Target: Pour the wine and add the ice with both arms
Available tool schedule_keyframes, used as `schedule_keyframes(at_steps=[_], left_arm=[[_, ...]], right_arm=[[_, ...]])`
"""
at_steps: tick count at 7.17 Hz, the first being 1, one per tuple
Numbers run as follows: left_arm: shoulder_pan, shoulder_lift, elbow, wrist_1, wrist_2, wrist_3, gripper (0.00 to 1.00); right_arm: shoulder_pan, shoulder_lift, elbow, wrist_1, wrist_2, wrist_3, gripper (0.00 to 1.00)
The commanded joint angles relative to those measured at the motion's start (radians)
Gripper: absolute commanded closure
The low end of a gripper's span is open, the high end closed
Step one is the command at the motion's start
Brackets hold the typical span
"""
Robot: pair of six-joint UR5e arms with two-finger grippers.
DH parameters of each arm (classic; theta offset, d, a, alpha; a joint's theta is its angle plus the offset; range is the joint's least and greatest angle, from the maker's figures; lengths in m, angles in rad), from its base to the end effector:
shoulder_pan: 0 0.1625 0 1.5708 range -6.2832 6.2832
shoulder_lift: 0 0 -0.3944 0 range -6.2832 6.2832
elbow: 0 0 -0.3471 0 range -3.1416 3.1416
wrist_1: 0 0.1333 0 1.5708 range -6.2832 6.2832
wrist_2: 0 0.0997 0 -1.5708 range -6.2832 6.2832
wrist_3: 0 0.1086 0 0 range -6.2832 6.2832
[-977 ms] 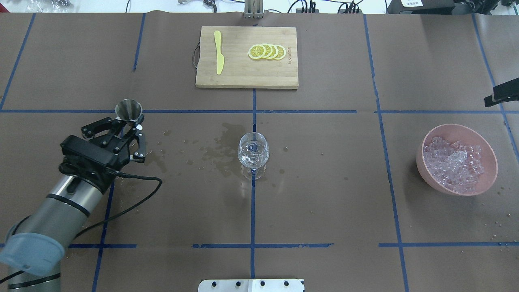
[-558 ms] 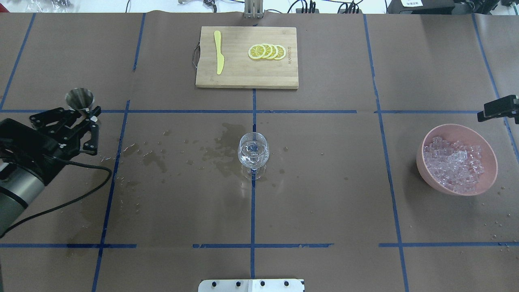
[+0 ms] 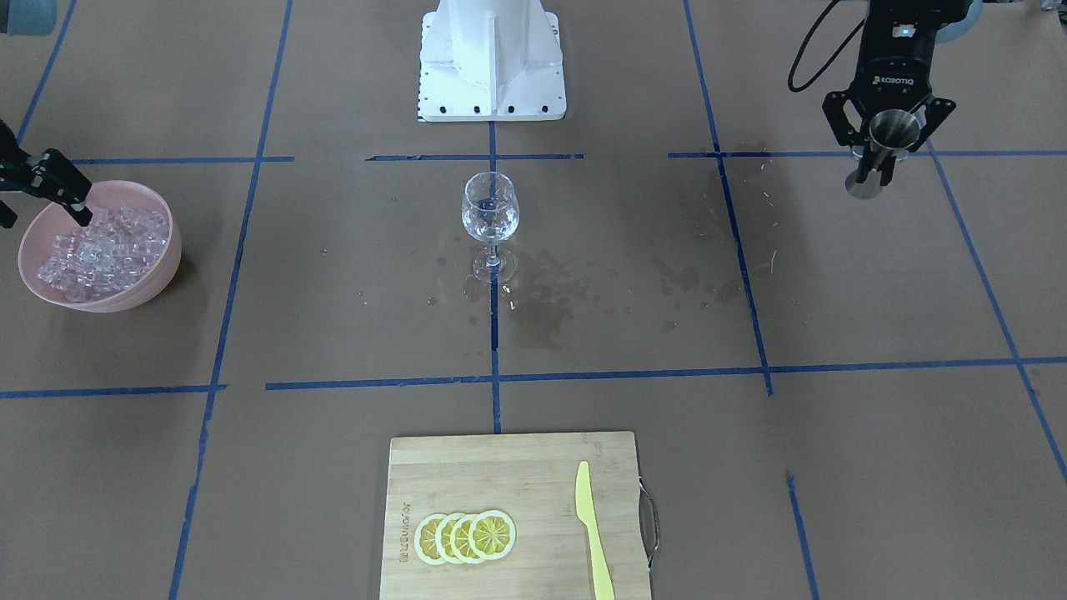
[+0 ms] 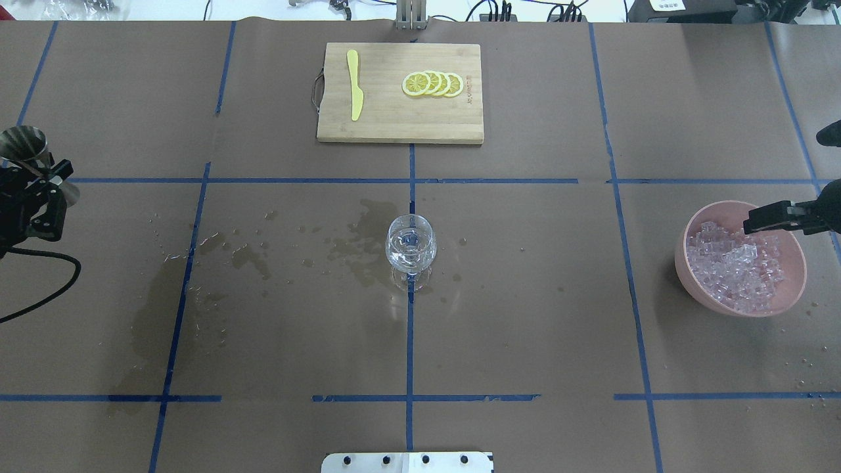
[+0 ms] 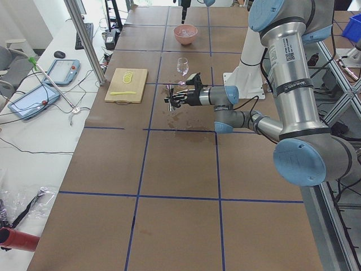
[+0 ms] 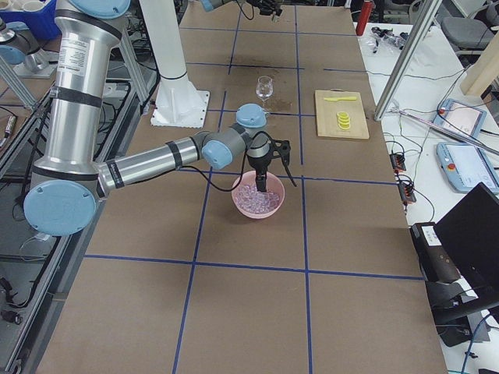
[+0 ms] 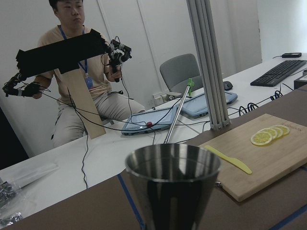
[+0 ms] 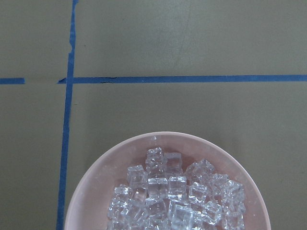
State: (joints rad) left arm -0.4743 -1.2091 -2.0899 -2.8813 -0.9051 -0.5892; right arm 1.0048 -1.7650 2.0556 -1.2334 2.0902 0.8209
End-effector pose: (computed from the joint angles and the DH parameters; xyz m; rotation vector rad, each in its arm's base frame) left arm 0.1740 -0.3146 0.3866 1.3242 0.6841 -0.0786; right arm -0.1435 -0.3739 0.4677 0.1509 -0.7776 0.0784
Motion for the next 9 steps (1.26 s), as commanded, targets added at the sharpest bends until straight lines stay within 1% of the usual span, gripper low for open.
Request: schedule_keyframes(at_steps=[1,2,3,4,5,6,8,9], left_arm=[[-0.05,0.057,0.005,-0.013,-0.055,-0.198,1.0],[-0.075,0.057,0.005,-0.013,-0.055,-0.21,1.0],[-0.082,0.057,0.004,-0.015,-0.055,-0.216,1.0],[-0.086,0.056,-0.001,-0.025,-0.057,-0.263,1.0],[-0.086,0.054,-0.002,-0.03,-0.058,-0.271,1.0],[-0.086,0.054,-0.001,-0.03,-0.061,-0.271,1.0],[-0.086,0.056,-0.001,-0.03,-0.066,-0.271,1.0],[-0.086,0.054,-0.002,-0.03,-0.08,-0.271,1.0]], right_arm=[[-0.049,-0.001,-0.011,0.003,-0.031,0.018,0.0],[-0.055,-0.001,-0.015,0.002,-0.042,0.018,0.0],[-0.063,0.005,-0.04,0.003,-0.054,0.015,0.0],[-0.069,0.006,-0.052,0.035,-0.083,0.012,0.0],[-0.077,0.006,-0.105,0.11,-0.084,0.021,0.0],[-0.081,0.007,-0.124,0.152,-0.085,0.043,0.0],[-0.113,0.009,-0.132,0.153,-0.084,0.066,0.01],[-0.126,0.009,-0.134,0.158,-0.082,0.073,0.04]])
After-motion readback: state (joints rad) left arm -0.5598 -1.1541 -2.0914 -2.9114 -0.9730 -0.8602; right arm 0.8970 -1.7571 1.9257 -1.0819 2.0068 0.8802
